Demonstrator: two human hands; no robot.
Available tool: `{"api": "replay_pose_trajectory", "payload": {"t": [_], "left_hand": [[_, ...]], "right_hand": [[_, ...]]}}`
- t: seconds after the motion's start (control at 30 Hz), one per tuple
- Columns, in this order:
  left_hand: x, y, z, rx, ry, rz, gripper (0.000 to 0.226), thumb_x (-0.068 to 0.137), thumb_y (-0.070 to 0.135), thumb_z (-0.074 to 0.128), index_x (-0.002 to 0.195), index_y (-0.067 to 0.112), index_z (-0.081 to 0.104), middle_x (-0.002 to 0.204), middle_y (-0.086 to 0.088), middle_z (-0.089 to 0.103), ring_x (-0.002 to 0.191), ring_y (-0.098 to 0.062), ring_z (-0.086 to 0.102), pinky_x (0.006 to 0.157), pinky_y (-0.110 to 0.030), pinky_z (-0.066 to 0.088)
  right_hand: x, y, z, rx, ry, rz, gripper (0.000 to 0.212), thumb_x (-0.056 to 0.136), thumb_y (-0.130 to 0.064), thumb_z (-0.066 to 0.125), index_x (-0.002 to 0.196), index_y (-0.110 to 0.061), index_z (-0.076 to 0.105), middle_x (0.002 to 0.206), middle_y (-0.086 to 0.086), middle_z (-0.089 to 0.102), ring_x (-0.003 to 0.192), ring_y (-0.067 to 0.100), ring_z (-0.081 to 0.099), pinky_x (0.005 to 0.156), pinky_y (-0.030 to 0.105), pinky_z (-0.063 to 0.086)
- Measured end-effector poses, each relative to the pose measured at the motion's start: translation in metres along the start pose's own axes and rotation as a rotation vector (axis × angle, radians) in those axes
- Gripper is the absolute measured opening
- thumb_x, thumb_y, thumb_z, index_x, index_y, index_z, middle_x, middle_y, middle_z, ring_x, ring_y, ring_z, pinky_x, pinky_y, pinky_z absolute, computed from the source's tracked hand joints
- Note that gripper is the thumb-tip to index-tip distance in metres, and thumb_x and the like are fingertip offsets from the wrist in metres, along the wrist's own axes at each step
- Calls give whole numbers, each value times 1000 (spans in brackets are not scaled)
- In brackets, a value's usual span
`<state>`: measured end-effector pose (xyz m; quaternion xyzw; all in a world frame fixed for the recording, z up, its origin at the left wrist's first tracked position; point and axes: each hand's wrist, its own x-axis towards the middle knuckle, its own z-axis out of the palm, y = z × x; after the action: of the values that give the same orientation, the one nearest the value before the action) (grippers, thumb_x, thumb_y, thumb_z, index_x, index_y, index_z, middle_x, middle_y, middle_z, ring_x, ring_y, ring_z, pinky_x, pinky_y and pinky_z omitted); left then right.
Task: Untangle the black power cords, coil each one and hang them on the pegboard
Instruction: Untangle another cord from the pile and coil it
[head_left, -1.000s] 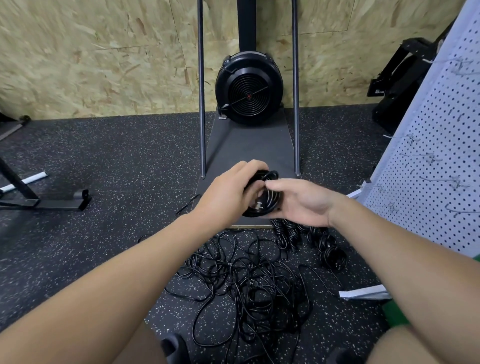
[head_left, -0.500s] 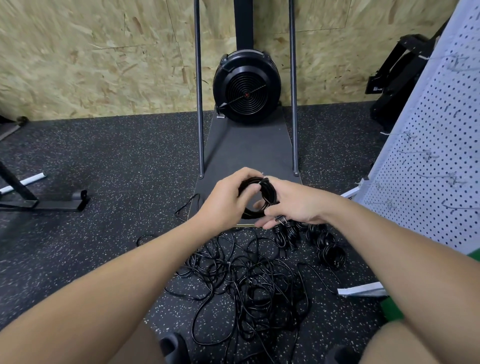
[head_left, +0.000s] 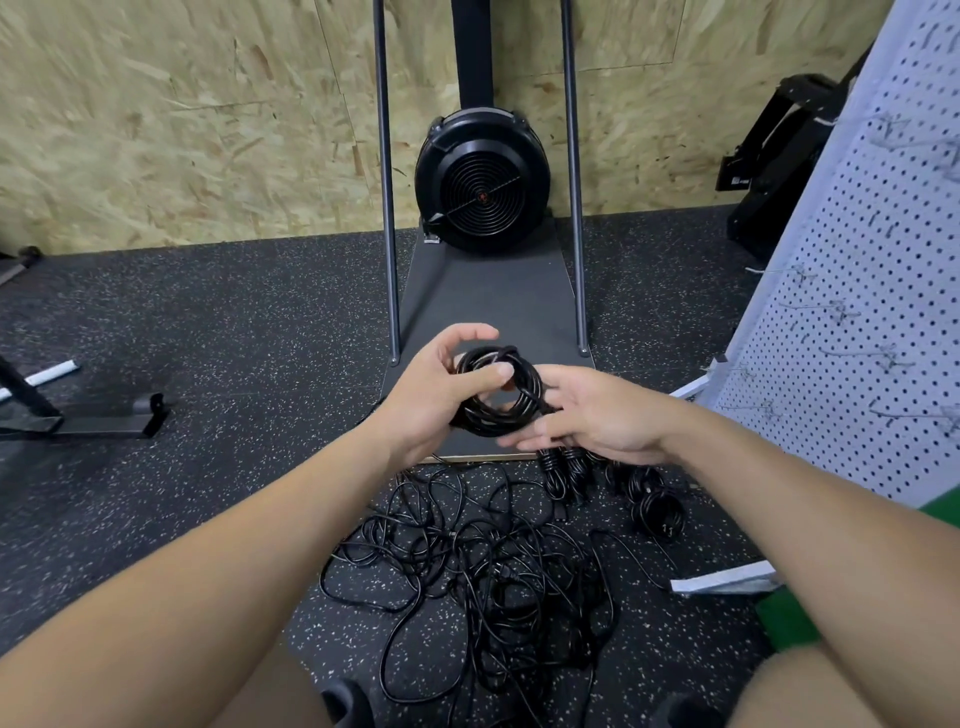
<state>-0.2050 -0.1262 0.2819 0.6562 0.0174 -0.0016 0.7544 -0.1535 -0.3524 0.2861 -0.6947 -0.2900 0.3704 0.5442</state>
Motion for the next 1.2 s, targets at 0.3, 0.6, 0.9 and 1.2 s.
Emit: {"api": "replay_pose_trajectory", "payload": {"t": [0.3, 0.6, 0.9, 1.2], "left_hand": [[5, -2, -5, 224, 28, 0, 34, 105, 8, 72, 137, 19, 68, 115, -25, 74, 98, -27, 73, 89, -42, 65], [44, -10, 35, 323, 31, -22, 7, 102, 13, 76, 97, 12, 71, 95, -26, 67, 86, -31, 71, 86, -58, 67], [91, -178, 118, 493, -77, -287, 17, 91, 12, 88, 82, 14, 73, 78, -5, 74, 64, -13, 62, 68, -33, 54], [115, -350, 172, 511, -114, -507, 35, 86, 28, 93, 73, 21, 61, 68, 10, 58, 64, -16, 54, 68, -38, 54]], "right_hand": [[-7, -11, -13, 88, 156, 4, 39, 112, -1, 54, 147, -14, 63, 133, 14, 77, 121, 36, 75, 113, 55, 56], [-27, -21, -57, -284, 420, 139, 11, 104, -15, 71, 112, -15, 80, 94, 5, 84, 89, 27, 81, 87, 45, 64], [-55, 152, -97, -503, 615, 453, 12, 99, -20, 79, 110, -26, 78, 109, -4, 81, 106, 23, 75, 91, 36, 59], [-55, 326, -118, -510, 796, 655, 11, 100, -23, 77, 106, -28, 84, 100, -5, 79, 89, 18, 73, 80, 33, 59]]}}
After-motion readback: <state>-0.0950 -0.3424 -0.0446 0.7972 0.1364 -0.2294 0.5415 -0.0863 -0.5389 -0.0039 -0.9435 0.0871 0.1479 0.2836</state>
